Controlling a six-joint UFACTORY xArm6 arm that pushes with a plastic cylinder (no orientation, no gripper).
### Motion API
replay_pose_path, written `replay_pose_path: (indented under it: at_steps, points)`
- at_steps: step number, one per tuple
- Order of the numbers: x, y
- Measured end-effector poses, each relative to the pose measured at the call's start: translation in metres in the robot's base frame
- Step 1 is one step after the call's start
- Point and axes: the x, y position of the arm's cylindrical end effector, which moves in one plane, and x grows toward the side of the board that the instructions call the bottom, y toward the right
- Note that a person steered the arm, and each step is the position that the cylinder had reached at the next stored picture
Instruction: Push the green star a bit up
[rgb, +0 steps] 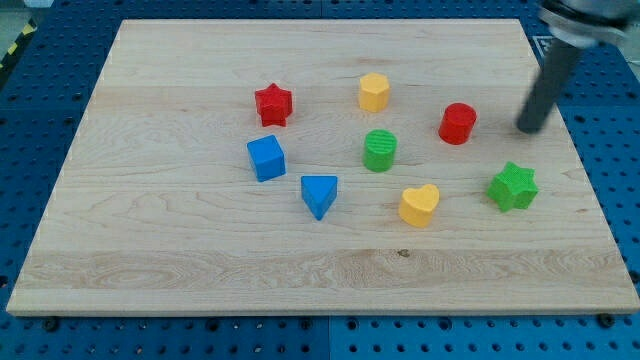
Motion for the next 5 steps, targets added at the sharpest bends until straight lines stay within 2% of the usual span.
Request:
replay_pose_path:
  at_steps: [1, 2, 4, 5]
  points:
    - [0.065, 0.035]
    - [0.066, 0.035]
    - [0.102, -0.036]
    - [0.102, -0.036]
